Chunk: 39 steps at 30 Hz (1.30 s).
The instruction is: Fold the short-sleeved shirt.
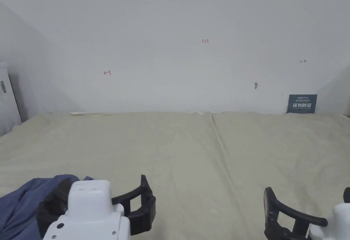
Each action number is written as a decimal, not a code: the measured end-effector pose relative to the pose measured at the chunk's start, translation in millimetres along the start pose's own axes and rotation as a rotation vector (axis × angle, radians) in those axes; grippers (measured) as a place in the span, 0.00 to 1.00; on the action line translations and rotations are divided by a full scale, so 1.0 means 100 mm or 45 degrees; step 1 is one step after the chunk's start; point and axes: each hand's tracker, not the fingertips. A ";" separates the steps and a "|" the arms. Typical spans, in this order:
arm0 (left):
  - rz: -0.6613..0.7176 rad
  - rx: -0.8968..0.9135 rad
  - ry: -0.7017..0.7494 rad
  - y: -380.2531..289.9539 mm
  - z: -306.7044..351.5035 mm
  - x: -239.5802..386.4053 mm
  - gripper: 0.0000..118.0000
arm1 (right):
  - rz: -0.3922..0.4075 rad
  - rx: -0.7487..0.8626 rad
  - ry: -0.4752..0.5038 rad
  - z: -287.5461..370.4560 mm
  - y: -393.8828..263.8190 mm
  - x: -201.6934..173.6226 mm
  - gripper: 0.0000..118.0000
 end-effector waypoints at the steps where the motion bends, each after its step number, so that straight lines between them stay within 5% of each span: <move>1: -0.012 0.007 0.002 0.00 0.01 0.03 1.00 | -0.006 -0.017 -0.002 -0.02 -0.03 0.03 1.00; 8: 0.034 -0.007 0.023 -0.01 0.02 0.02 1.00 | -0.084 -0.067 -0.064 -0.04 -0.07 0.13 1.00; 34: 0.010 -0.035 -0.046 0.05 0.02 0.02 0.99 | -0.052 -0.055 -0.002 0.00 -0.06 0.07 1.00; 35: 0.005 -0.019 -0.034 0.04 0.04 0.03 0.97 | -0.060 -0.056 0.006 0.00 -0.06 0.07 0.97; 36: -0.005 -0.010 -0.011 0.05 0.06 0.05 0.91 | -0.062 -0.047 0.009 0.01 -0.06 0.07 0.80; 37: -0.010 0.005 -0.015 0.04 0.08 0.06 0.82 | -0.054 -0.043 -0.002 0.01 -0.05 0.06 0.53; 38: -0.021 0.016 -0.019 0.05 0.08 0.07 0.60 | -0.022 -0.051 -0.052 -0.01 -0.05 0.02 0.22; 39: -0.047 0.016 0.005 0.05 0.07 0.09 0.03 | -0.002 -0.070 -0.094 -0.04 -0.05 -0.01 0.01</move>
